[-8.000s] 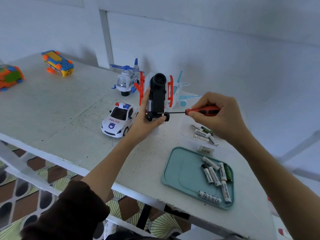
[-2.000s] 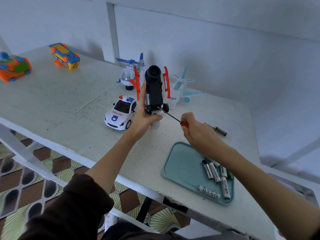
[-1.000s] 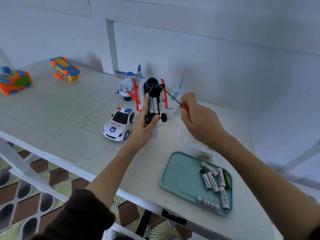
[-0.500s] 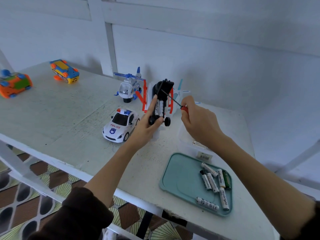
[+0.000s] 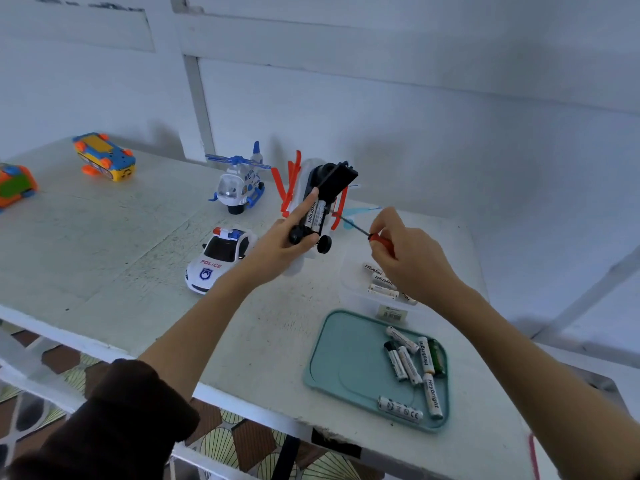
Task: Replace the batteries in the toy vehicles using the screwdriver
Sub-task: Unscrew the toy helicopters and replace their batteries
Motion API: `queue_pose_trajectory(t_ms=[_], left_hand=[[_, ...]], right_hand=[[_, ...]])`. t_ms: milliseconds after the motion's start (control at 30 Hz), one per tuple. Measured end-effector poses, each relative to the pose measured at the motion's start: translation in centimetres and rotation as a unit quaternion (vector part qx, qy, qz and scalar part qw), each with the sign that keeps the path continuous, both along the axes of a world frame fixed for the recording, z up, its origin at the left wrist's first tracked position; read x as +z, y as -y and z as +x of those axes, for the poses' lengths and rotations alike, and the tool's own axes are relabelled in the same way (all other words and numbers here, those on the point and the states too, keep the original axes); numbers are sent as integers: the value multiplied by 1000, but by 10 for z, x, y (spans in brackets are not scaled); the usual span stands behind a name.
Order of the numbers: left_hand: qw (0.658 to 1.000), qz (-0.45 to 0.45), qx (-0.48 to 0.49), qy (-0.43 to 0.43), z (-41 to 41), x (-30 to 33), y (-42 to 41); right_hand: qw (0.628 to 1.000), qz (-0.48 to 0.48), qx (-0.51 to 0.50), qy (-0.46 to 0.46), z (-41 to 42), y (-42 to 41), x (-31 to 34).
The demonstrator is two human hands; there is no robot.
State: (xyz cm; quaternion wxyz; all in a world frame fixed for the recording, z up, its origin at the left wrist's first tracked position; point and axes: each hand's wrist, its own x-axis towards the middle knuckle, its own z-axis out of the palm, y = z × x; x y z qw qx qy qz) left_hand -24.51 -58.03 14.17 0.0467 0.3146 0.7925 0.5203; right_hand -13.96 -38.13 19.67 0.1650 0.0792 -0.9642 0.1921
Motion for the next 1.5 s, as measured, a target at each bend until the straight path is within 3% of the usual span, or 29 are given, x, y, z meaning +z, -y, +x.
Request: queue_pose_trajectory(t_ms=[167,400,633,1100,1267,1500], left_hand=[[998,-45,-6,-33,-8,19,-18],[995,-57,-14,-79,-12,27,-42],[994,-35,6,-99,-10,25,-64],[998,15,-66,-13,-19,29,-83],[994,-57,-82,-39,-15,34,-79],[983,-126,-108,-74,-13,38,-78]], right_hand=[[999,-5,-3,46,7,-10,2],[999,0,-38,38,13,-23,2],[995,70,-69,2,19,-25,-9],[995,-3,-85,-43,22,-28,-30],[980,-80,-126,-129,29,-39,-21],[975,10,-194,-106,15,-64,10]])
